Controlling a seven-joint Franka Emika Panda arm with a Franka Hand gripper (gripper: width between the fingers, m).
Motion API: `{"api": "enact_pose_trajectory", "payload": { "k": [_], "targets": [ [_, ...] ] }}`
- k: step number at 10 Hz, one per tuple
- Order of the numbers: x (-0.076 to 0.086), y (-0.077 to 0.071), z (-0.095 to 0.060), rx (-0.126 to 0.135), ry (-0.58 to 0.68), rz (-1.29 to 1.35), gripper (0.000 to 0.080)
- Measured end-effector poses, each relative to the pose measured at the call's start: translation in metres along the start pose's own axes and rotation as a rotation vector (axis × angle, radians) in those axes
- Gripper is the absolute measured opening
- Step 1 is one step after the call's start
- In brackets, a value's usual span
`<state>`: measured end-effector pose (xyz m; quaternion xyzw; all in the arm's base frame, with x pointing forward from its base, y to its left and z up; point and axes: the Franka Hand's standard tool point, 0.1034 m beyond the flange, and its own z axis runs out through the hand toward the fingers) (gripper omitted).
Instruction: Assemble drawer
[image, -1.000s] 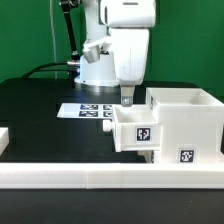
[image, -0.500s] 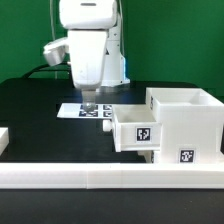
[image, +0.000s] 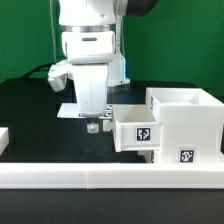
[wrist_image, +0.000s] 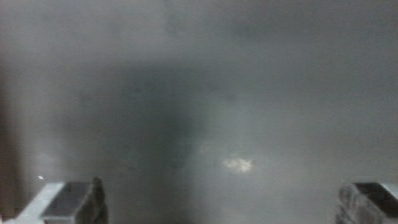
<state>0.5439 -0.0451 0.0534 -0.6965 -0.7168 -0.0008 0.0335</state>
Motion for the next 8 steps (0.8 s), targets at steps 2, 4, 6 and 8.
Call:
{"api": "enact_pose_trajectory", "payload": {
  "k": [2,4,6,8],
  "targets": [
    [0.010,0.001,0.002,0.003,0.005,0.017,0.0648],
    [0.027,0.004,0.002,0.002,0.009,0.037,0.0648],
    [0.046,0.004,0.004,0.006,0.019,0.038,0.0648],
    [0.063,0.002,0.008,0.014,0.027,0.035,0.0648]
  ]
}}
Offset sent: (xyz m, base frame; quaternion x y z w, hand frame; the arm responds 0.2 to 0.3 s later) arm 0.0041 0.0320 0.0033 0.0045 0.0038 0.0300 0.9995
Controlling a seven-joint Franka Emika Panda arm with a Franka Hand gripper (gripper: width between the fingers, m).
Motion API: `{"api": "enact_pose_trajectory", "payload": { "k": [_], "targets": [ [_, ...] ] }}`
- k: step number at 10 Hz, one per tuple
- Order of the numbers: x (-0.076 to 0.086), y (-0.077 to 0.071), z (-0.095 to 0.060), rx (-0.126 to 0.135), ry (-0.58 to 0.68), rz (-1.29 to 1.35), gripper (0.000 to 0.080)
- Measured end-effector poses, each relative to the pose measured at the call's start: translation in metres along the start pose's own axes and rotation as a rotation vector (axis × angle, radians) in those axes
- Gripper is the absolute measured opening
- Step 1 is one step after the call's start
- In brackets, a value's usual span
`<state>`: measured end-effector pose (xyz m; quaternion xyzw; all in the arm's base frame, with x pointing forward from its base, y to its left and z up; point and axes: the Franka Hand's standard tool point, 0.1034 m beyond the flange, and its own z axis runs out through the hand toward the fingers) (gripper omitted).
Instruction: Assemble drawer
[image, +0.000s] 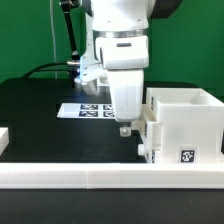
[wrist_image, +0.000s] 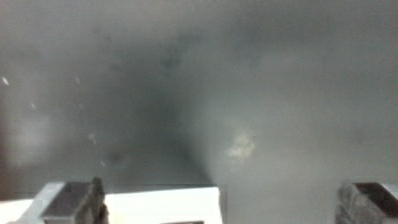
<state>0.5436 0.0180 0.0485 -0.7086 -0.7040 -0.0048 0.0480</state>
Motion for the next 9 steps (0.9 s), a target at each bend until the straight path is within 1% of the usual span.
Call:
{"api": "enact_pose_trajectory", "payload": {
  "k": [1,4,5,6,8,9],
  "targets": [
    [0.004,0.000,0.000,0.000,0.001,-0.001,0.0648],
    [0.003,0.004,-0.003,-0.001,0.000,0.000,0.0648],
    [-0.002,0.005,-0.004,0.002,-0.003,-0.013,0.0648],
    [-0.016,0.006,-0.006,0.013,-0.010,-0.022,0.0648],
    [-0.037,0.013,-0.012,0.000,-0.018,-0.018,0.0648],
    [-0.039,0.015,-0.015,-0.011,-0.021,-0.015,0.0648]
  ]
}}
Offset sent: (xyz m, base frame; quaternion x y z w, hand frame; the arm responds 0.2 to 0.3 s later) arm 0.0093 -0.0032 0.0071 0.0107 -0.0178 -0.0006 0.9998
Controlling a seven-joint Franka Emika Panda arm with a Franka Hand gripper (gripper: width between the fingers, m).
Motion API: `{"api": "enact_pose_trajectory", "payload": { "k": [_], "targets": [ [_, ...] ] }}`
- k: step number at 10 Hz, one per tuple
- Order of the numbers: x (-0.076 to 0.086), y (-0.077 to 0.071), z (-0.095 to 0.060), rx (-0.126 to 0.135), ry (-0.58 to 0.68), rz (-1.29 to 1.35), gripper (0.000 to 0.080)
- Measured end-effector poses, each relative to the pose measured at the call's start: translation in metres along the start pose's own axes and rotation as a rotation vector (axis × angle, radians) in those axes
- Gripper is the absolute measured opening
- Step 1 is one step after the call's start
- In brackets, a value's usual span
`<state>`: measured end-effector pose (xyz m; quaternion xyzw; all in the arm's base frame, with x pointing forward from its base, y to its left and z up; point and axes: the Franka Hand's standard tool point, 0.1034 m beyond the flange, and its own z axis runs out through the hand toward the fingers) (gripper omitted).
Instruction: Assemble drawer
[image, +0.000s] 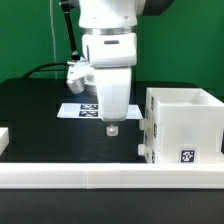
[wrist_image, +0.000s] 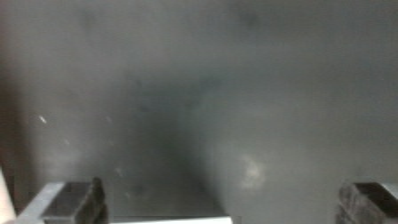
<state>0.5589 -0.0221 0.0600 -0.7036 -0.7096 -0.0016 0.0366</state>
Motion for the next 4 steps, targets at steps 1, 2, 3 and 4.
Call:
{"api": "enact_pose_trajectory", "payload": {
  "k": [1,2,3,4],
  "targets": [
    [0.0006,-0.0006,0.0010,0.002,0.001,0.000,0.0648],
    [0.0005,-0.0009,0.0015,0.003,0.001,0.000,0.0648],
    [0.0005,-0.0010,0.0016,0.003,0.001,0.000,0.0648],
    [0.0006,-0.0012,0.0018,0.004,0.001,0.000,0.0648]
  ]
}}
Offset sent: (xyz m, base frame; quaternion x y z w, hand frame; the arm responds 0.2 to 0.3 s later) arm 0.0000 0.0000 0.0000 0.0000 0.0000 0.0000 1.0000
